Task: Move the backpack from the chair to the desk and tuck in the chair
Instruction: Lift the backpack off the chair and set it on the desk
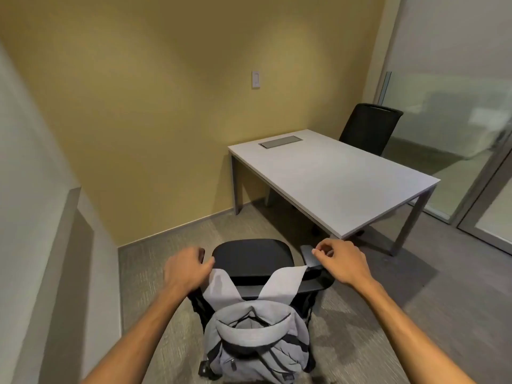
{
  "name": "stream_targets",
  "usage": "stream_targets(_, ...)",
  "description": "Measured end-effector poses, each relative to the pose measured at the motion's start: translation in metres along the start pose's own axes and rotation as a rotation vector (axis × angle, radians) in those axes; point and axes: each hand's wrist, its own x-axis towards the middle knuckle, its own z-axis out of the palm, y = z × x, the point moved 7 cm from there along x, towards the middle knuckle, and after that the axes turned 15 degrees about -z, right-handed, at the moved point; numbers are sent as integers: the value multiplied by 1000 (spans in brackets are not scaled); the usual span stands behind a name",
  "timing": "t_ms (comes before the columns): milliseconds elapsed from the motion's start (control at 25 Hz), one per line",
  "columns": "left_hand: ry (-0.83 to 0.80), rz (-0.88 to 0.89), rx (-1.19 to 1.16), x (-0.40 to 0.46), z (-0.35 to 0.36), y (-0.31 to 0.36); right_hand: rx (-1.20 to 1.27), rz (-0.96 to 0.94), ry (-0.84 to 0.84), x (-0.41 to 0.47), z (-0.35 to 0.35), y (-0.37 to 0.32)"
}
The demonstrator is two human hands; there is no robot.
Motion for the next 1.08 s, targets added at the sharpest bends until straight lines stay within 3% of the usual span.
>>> stream_targets(240, 32, -69, 103, 3, 14, -22, 4, 48, -117, -6, 34, 1)
stream_targets(480, 14, -126, 307, 14, 34, -19, -29, 134, -122, 2, 54, 1)
stream_targets(680, -148, -217, 483, 33, 47, -20, -225, 174, -212, 22, 62, -8)
stream_targets(880, -369, -388, 323, 41, 73, -34, -486, 264, -280, 29, 80, -17)
stream_targets(1080, -383, -475, 182, 46, 76, -42, -455, 315, -397, 32, 82, -15)
